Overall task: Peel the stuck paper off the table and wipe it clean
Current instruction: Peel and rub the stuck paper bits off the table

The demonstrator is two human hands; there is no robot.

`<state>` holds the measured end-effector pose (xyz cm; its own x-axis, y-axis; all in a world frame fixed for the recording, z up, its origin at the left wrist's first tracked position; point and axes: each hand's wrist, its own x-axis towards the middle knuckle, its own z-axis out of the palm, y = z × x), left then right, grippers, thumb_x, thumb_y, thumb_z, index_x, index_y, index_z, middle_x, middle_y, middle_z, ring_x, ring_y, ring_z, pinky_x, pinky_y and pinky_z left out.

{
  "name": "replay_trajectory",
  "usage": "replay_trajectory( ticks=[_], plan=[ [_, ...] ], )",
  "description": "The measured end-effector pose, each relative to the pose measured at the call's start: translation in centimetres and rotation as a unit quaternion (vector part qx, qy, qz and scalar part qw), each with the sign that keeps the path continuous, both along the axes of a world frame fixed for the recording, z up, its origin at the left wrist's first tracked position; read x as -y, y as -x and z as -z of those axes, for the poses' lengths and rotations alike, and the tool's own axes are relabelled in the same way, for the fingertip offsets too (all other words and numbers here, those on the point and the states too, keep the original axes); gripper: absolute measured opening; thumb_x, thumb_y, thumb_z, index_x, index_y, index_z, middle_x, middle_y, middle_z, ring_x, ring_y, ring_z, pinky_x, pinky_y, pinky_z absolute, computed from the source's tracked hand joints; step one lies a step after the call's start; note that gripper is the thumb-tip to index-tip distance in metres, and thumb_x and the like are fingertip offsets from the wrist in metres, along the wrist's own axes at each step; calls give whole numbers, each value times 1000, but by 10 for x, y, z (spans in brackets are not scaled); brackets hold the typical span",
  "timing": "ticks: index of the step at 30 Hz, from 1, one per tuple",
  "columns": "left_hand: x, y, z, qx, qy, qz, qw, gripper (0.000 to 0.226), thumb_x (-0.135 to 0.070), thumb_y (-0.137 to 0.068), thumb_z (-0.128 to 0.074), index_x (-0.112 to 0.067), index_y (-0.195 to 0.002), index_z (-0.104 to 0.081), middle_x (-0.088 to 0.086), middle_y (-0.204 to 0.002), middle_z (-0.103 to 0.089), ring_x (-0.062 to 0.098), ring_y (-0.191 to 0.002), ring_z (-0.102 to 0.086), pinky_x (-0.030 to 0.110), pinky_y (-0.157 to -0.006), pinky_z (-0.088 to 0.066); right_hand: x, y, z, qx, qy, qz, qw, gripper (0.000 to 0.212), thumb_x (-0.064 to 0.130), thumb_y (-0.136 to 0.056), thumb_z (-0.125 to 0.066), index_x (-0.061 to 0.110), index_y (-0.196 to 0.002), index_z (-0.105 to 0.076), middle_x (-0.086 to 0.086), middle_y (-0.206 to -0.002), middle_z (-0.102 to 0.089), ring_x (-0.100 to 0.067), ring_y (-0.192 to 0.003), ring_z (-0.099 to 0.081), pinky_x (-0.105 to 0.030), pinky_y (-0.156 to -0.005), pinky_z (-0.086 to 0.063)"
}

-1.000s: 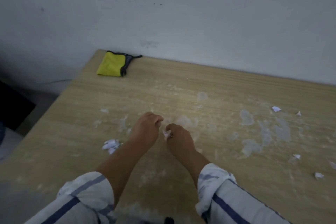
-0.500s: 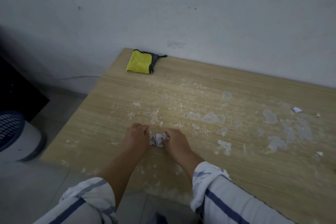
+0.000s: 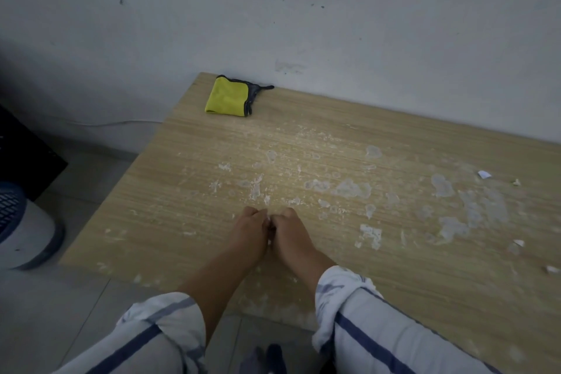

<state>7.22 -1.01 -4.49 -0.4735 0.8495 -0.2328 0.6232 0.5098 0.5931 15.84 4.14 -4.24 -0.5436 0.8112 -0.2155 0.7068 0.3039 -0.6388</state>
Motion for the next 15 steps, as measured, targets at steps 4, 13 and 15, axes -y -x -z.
replay_trajectory(
  ticks=[4,13,15],
  plan=[
    [-2,0,-2,4,-18,9,1000,37,-16,-99,-38,-4,-131,-49,15,-132,-48,27,-118,-46,28,-96,-34,-12,-7,4,29,-27,-69,997,20,12,-90,-47,9,-91,-67,-6,-91,-41,-21,-79,-42,-26,-69,-30],
    [1,0,-4,-15,9,26,999,53,-14,-95,-37,-12,-147,-23,10,-148,-35,28,-135,-27,39,-110,-28,-20,-22,-1,-18,14,-101,995,55,14,-85,-58,12,-137,-42,-10,-136,-41,-25,-124,-39,-29,-102,-31],
    [5,0,-5,-32,-10,23,999,55,-15,-95,-40,-13,-147,-23,7,-150,-31,27,-136,-23,37,-111,-25,-17,-26,2,-3,-17,-107,994,58,19,-86,-57,14,-140,-38,-6,-143,-36,-24,-131,-33,-33,-108,-28]
  ],
)
